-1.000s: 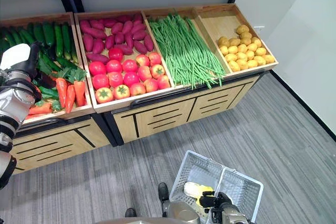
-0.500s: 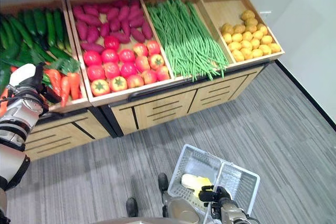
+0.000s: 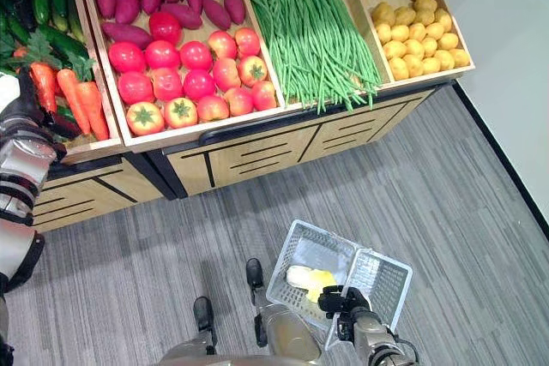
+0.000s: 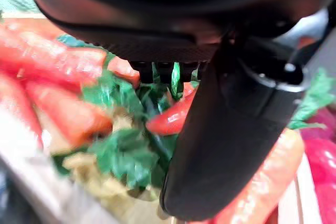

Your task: Get the vegetables into the basket

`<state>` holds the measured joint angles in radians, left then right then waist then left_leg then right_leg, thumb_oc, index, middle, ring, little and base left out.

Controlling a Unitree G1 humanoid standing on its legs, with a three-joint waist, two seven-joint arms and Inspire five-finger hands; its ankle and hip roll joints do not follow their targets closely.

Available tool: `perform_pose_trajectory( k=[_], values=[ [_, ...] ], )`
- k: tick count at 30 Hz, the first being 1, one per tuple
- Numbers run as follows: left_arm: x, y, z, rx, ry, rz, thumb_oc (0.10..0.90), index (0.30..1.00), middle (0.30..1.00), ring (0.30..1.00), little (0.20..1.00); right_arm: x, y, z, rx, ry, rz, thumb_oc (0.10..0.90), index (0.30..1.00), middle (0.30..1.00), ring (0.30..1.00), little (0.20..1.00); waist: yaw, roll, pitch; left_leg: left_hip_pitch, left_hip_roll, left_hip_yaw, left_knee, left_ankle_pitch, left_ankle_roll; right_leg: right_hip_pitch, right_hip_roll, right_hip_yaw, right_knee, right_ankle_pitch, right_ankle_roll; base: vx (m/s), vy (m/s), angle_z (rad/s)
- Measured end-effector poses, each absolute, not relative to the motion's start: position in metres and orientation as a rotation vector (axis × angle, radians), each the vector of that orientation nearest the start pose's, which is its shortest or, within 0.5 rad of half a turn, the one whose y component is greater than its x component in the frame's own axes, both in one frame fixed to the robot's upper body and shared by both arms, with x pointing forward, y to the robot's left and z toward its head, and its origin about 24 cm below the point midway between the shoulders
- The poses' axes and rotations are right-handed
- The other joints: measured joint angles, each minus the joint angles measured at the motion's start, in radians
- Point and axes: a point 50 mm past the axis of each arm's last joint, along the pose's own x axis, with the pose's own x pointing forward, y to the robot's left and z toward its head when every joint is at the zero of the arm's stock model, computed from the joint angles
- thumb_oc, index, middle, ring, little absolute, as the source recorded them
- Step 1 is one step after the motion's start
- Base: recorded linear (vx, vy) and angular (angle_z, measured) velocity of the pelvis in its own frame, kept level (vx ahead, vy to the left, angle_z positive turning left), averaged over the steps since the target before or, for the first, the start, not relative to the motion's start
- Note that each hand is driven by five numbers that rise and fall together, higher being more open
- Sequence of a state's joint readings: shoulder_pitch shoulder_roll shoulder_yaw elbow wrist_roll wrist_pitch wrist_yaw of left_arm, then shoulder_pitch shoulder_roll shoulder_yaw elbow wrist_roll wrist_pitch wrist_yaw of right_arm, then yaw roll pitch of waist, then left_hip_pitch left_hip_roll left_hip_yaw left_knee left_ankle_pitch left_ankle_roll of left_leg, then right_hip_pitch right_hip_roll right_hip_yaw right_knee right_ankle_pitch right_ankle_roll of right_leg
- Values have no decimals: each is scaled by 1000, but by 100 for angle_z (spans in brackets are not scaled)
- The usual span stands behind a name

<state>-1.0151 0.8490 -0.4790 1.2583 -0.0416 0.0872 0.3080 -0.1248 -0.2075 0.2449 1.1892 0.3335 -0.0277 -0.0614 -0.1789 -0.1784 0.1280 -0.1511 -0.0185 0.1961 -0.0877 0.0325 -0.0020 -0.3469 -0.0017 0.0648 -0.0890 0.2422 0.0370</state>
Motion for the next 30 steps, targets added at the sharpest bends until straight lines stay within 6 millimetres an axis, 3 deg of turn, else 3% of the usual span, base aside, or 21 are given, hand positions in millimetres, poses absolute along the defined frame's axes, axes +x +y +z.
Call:
perform_pose_trajectory(
  k=[1, 2, 8, 30],
  values=[
    [350, 378, 179, 944, 262, 699, 431, 344, 344, 344, 344, 149, -208, -148, -82, 1043, -133, 400, 300, 300, 300, 300, 0, 1, 1, 0, 0, 0, 0, -1, -1, 0, 1, 0, 0, 0, 0, 4, 24, -5],
    [350, 378, 180, 935, 255, 707, 400, 300, 300, 300, 300, 151, -208, -147, -88, 1037, -129, 400, 300, 300, 300, 300, 1, 5, 4, 3, 2, 0, 0, -2, -1, 3, 1, -1, 0, 0, 0, 0, 0, 0],
    [350, 377, 184, 917, 233, 722, 400, 300, 300, 300, 300, 153, -209, -146, -92, 1026, -134, 400, 300, 300, 300, 300, 17, 21, 32, 22, 1, 2, 0, -4, 0, 21, 0, -2, 0, 0, 0, 0, 0, 0],
    [356, 368, 181, 865, 227, 677, 400, 300, 300, 300, 300, 157, -209, -145, -97, 1020, -125, 400, 300, 300, 300, 300, 26, 14, 50, 47, 3, 1, -1, -6, 2, 48, 1, -8, 0, 1, -1, 0, 0, 0]
  ],
)
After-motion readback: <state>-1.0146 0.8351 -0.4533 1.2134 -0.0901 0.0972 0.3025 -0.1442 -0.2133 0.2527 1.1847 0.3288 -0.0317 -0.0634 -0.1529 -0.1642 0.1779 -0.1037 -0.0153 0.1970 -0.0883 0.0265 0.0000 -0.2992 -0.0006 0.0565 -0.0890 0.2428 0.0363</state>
